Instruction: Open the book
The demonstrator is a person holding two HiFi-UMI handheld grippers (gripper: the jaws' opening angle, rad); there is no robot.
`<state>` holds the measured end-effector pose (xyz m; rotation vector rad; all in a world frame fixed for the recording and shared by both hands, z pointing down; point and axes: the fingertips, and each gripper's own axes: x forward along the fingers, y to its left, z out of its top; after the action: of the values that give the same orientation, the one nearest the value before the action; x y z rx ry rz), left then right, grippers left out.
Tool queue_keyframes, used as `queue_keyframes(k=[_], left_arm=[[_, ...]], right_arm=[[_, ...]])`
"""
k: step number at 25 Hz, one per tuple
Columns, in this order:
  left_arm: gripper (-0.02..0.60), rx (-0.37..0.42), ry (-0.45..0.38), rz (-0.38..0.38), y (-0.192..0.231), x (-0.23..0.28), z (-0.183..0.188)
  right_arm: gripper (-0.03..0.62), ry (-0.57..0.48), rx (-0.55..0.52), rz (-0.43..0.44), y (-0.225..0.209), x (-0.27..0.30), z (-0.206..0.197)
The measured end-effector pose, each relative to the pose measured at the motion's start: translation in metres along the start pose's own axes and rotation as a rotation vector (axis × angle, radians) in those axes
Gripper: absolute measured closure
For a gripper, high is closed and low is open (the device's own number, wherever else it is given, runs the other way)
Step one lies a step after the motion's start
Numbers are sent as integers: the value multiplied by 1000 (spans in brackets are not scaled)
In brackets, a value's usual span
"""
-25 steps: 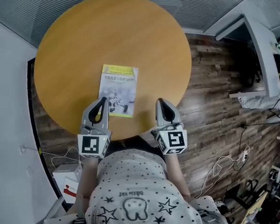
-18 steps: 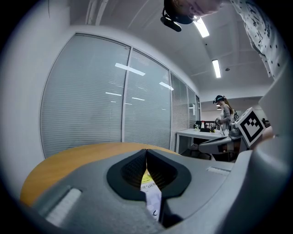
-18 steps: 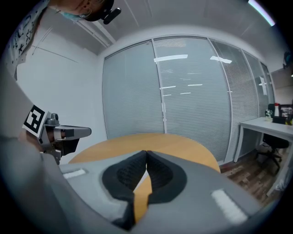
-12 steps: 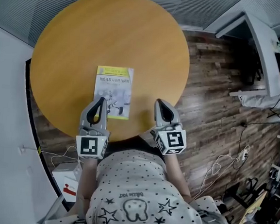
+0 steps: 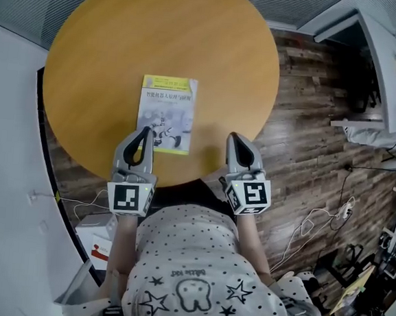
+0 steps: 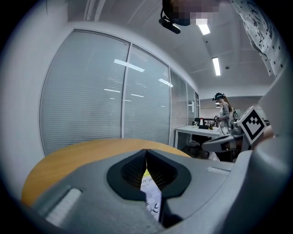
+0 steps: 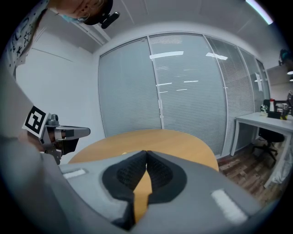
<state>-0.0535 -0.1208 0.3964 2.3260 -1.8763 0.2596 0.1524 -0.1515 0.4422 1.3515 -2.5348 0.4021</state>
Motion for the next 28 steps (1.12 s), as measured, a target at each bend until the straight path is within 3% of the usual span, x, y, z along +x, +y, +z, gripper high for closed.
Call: queue_keyframes(k=[22,25,28], left_arm=[[571,-6,90,-154,-1,13,-38],[571,60,105,-208,-12,16,-46],[563,176,168,-322,-34,19,-62]], right_arm=[[591,17,39,-50,23,8,-9],[589,28,40,-50,26,8,-14],[589,42,45,-55,27,8,-21]])
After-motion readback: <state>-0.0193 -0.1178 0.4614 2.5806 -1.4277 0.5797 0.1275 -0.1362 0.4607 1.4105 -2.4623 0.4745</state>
